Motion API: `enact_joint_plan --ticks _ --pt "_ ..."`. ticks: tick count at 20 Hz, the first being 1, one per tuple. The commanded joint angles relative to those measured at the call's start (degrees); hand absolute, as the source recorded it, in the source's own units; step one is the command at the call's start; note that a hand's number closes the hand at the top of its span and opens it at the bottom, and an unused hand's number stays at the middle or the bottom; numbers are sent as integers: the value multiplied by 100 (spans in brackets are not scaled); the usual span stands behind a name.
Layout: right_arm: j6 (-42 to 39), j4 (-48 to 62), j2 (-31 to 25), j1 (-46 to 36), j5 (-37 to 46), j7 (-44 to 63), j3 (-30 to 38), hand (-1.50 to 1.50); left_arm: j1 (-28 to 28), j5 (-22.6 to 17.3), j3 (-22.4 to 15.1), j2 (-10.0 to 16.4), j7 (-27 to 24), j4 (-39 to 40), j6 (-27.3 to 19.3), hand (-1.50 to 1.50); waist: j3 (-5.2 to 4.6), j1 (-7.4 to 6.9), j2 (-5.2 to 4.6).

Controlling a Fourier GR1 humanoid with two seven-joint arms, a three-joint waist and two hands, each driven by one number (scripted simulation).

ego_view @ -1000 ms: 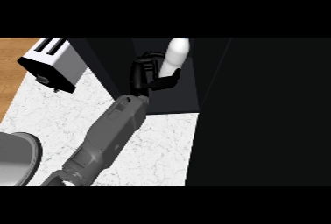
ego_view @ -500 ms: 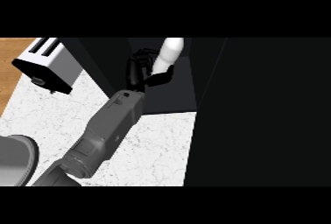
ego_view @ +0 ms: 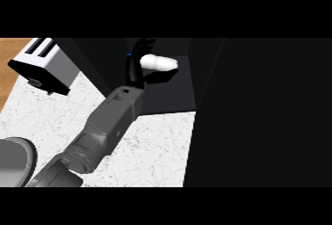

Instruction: Pick up the bottled water, place it into the cabinet and close the cabinet

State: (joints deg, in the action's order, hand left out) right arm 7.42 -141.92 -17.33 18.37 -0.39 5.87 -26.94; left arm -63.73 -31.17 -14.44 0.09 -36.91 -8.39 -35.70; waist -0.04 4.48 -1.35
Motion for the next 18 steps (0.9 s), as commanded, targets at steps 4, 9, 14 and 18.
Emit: enact_joint_plan --ticks 4,9,14,18 --pt "-38 -485 -48 260 -40 135 -147 -150 -2 -102 266 133 -280 135 454 -150 -5 -18 4" --pt "19 -459 80 -170 -216 497 52 -150 35 44 205 -8 -594 222 442 -150 -8 -78 -15" --pt "52 -327 143 281 102 84 -215 -150 -424 -10 324 141 -218 108 1002 -150 -3 -43 31" --pt "-152 -426 -14 -6 -212 281 92 -150 -376 -121 375 -6 -422 -241 1807 -150 -5 -61 21"
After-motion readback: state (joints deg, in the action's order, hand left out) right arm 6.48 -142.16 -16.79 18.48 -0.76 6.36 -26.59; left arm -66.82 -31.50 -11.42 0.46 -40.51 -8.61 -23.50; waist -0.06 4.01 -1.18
